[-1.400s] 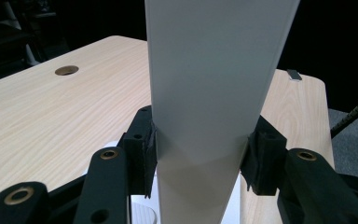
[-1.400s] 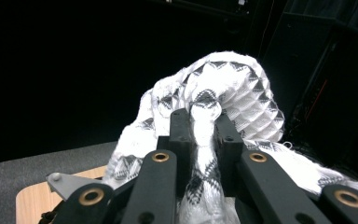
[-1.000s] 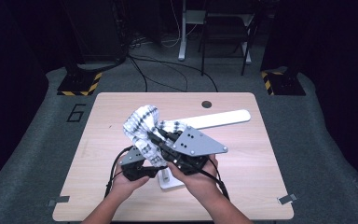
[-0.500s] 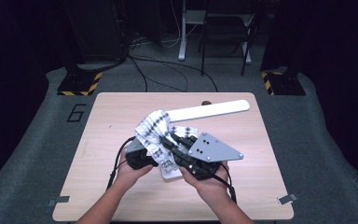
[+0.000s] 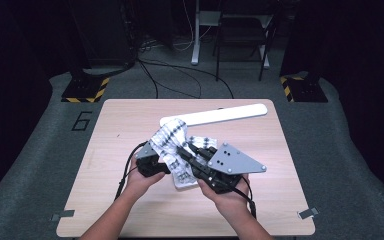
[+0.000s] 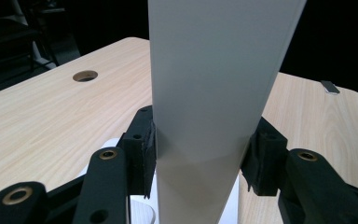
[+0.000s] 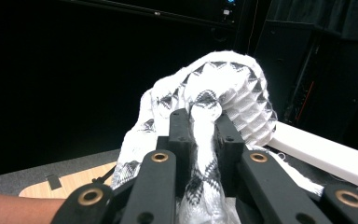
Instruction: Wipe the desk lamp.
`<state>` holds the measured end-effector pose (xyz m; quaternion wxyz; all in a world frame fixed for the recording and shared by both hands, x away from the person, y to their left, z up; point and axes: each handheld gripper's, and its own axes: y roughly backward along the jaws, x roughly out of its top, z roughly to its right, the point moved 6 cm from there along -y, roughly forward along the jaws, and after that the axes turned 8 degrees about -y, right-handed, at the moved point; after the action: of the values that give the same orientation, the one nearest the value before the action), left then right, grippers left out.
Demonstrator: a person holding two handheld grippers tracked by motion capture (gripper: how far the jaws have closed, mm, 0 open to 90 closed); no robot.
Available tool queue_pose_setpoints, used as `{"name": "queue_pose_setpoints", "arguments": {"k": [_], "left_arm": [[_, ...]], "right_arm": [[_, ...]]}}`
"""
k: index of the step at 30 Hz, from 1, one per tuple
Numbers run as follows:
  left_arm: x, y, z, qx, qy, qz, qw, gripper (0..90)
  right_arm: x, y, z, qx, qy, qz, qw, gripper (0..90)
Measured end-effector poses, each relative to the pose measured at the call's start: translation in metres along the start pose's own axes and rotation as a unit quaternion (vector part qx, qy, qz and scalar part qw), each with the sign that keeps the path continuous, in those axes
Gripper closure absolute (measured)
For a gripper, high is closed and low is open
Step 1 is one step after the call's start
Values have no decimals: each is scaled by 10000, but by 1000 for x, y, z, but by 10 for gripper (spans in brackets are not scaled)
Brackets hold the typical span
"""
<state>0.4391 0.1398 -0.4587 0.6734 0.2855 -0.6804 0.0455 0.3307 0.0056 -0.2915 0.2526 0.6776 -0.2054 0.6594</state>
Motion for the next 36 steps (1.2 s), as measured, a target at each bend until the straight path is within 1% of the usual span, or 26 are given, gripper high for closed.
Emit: {"name": "queue_pose_setpoints", "arguments": {"k": [1, 2, 3, 8, 9, 11, 12, 13, 14, 15, 16, 17, 18, 20, 21, 22, 23, 24, 25, 26, 27, 28, 29, 30, 32, 36], "left_arm": [[0, 0, 0, 28, 55, 34, 10000, 518], [0, 1, 1, -44, 119, -5, 9999, 499], [2, 4, 0, -25, 197, 77, 9998, 447], [4, 17, 5, -31, 232, 54, 9997, 389], [4, 21, 6, 30, 217, 104, 9997, 385], [0, 38, 9, 154, 302, 161, 9993, 382], [0, 38, 9, 154, 302, 161, 9993, 383], [-7, 49, 9, 259, 270, 65, 9993, 383], [-10, 53, 8, 333, 250, -4, 9991, 383], [-10, 53, 8, 333, 250, -4, 9991, 382], [-16, 62, 6, 411, 136, -141, 9990, 382], [-19, 66, 5, 484, 175, -100, 9986, 383], [-25, 74, 4, 557, 283, -75, 9980, 382], [-27, 78, 3, 563, 289, -118, 9979, 383], [-32, 83, 2, 639, 341, -108, 9973, 383], [-36, 87, 1, 666, 385, -117, 9970, 384], [-40, 91, -1, 748, 440, -89, 9962, 386], [-40, 91, -1, 748, 440, -89, 9962, 388], [-45, 95, -3, 811, 426, -151, 9957, 392], [-45, 95, -3, 811, 426, -151, 9957, 396], [-48, 96, -3, 845, 434, -169, 9953, 400], [-48, 96, -3, 845, 434, -169, 9953, 403], [-52, 97, -2, 834, 480, -169, 9952, 408], [-52, 97, -2, 834, 480, -169, 9952, 412], [-55, 97, 0, 831, 534, -168, 9950, 415], [-60, 100, 1, 928, 580, -142, 9939, 419]], "right_arm": [[0, 0, 0, 10, -28, 13, 10000, 805], [-1, 1, 0, 11, -11, 25, 10000, 803], [-1, 1, 0, 26, -16, 50, 10000, 802], [-5, 3, -1, 97, -14, 42, 9999, 800], [-8, 3, -3, 137, -40, 47, 9999, 799], [-12, 3, -5, 188, -53, 63, 9998, 800], [-12, 3, -5, 188, -53, 63, 9998, 800], [-18, 1, -8, 226, -68, 28, 9997, 800], [-22, 1, -9, 254, -80, -16, 9996, 800], [-22, 1, -9, 254, -80, -16, 9996, 800], [-26, 0, -11, 268, -100, -42, 9996, 800], [-37, -2, -14, 297, -135, -114, 9994, 800], [-41, -3, -15, 293, -131, -127, 9994, 800], [-51, -5, -15, 293, -137, -160, 9993, 800], [-51, -5, -15, 293, -137, -160, 9993, 800], [-59, -7, -16, 310, -231, -218, 9990, 800], [-75, -12, -17, 324, -334, -331, 9984, 801], [-75, -12, -17, 324, -334, -331, 9984, 801], [-91, -17, -18, 265, -293, -461, 9982, 801], [-91, -17, -18, 265, -293, -461, 9982, 801], [-106, -21, -18, 230, -214, -552, 9980, 801], [-106, -21, -18, 230, -214, -552, 9980, 801], [-119, -24, -18, 250, -285, -612, 9974, 801], [-119, -24, -18, 250, -285, -612, 9974, 801], [-132, -28, -16, 263, -379, -660, 9968, 801], [-149, -33, -12, 280, -411, -761, 9959, 801]]}}
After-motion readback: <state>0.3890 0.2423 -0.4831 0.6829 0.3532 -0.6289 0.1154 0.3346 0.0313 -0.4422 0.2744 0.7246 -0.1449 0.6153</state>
